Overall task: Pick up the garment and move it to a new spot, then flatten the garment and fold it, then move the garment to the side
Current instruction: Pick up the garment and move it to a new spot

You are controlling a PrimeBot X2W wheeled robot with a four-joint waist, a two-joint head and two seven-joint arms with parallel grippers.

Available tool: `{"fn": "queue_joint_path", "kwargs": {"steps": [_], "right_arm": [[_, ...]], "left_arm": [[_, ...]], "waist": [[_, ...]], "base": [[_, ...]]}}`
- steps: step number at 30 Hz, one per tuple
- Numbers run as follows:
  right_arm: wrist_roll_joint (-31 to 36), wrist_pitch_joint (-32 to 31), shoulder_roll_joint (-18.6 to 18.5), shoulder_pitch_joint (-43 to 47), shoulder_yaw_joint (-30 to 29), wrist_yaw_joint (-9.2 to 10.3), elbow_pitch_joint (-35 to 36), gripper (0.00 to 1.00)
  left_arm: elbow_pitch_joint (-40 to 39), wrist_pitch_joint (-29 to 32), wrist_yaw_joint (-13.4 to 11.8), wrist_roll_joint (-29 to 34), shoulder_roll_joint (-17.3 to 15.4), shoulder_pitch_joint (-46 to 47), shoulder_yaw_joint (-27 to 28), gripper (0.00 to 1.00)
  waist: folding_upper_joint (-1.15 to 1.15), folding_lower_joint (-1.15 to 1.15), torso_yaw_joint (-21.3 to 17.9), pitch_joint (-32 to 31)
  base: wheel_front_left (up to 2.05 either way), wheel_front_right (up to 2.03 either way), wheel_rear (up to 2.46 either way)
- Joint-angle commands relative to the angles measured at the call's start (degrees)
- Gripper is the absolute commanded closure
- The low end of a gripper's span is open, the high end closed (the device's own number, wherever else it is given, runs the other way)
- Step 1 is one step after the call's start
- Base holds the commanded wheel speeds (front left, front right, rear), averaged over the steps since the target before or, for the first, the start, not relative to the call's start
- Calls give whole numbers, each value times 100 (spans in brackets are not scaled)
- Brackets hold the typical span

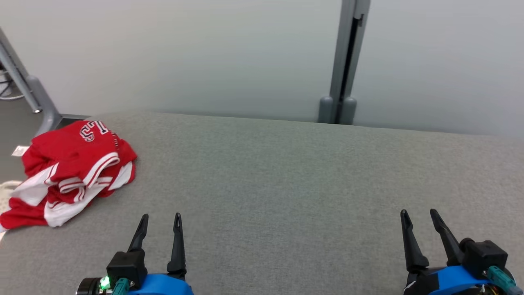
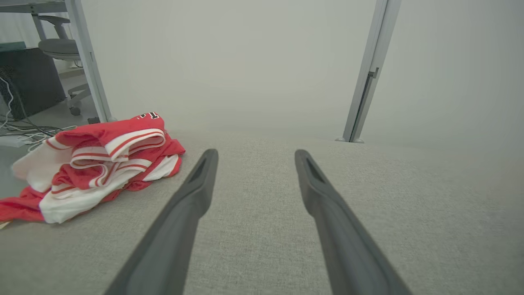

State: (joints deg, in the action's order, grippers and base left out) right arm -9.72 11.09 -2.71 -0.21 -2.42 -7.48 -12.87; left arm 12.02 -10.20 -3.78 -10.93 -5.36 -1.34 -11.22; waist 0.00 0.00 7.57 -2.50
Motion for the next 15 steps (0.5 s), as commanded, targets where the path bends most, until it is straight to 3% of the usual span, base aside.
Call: {"fn": "queue_joint_path", "kwargs": {"steps": [1,15], "right_arm": [[-25,13,-30,74,2,-3,33,0],[-94,62,-33,59,144,-3,-37,0]], "left_arm": [[-35,7,-16,56,-56,27,4,0],[-227,125,-119,11,-247,-91,41,0]], "waist": [[0,0,302,89],[0,0,1892,62]], "base": [[0,0,0],[0,0,0]]}}
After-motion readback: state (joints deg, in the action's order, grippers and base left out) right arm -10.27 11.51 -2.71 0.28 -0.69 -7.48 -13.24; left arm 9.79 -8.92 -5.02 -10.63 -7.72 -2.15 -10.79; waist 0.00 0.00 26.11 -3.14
